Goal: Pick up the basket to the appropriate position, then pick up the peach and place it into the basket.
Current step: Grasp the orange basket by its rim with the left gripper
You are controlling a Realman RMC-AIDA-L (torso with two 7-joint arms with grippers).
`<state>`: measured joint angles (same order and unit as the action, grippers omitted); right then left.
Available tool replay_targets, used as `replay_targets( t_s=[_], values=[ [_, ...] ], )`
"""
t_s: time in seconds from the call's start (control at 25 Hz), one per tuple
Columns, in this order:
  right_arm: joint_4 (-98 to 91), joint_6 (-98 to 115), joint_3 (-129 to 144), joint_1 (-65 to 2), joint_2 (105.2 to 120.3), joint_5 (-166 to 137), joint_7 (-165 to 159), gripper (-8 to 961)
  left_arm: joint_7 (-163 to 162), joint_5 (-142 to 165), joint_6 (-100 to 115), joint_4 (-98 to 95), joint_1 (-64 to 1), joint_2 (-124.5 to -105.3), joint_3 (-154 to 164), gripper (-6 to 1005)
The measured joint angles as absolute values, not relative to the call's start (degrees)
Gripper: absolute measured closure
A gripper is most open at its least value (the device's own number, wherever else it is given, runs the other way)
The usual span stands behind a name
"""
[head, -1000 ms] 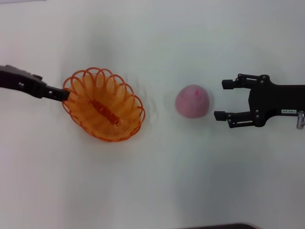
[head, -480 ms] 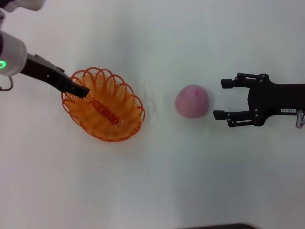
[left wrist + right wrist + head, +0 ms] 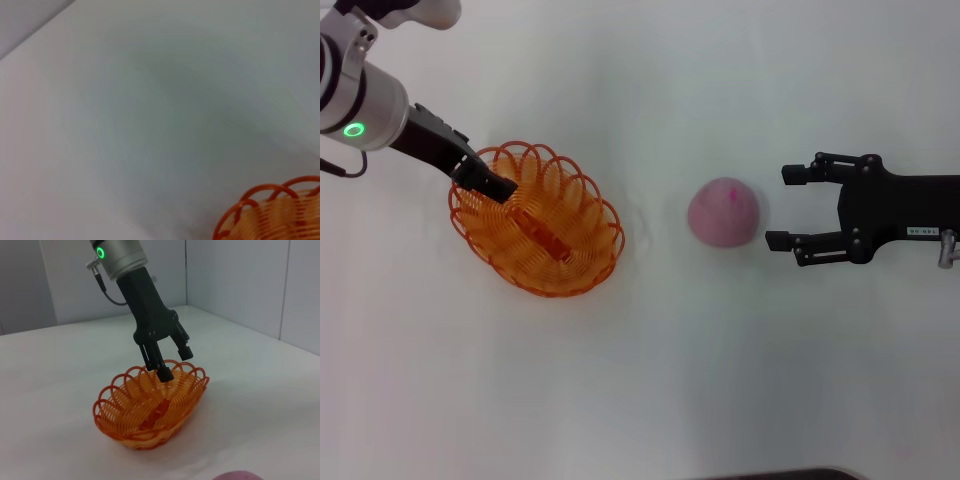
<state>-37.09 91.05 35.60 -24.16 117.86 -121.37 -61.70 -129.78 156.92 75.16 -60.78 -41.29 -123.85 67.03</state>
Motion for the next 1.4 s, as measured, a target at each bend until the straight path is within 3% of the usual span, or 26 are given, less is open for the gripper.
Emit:
replay_targets(
  t_s=[0.56,0.76,1.4],
  values=[
    [-37.1,91.1,35.7,-24.4,117.95,-121.4,-61.7,52,-130.3,159.2,73.6,-58.1,-42.1,-123.83,67.4,67],
    [-37.1,91.1,35.7,-24.3,117.95,-121.4,-61.7,52,-130.4,159.2,73.0,-58.3,-42.1,-123.86,67.5,123],
    [-37.1,91.1,35.7,-24.3,117.96,-121.3,-62.0,51,-130.4,159.2,72.8,-57.9,-42.1,-123.93,68.9,720]
  ],
)
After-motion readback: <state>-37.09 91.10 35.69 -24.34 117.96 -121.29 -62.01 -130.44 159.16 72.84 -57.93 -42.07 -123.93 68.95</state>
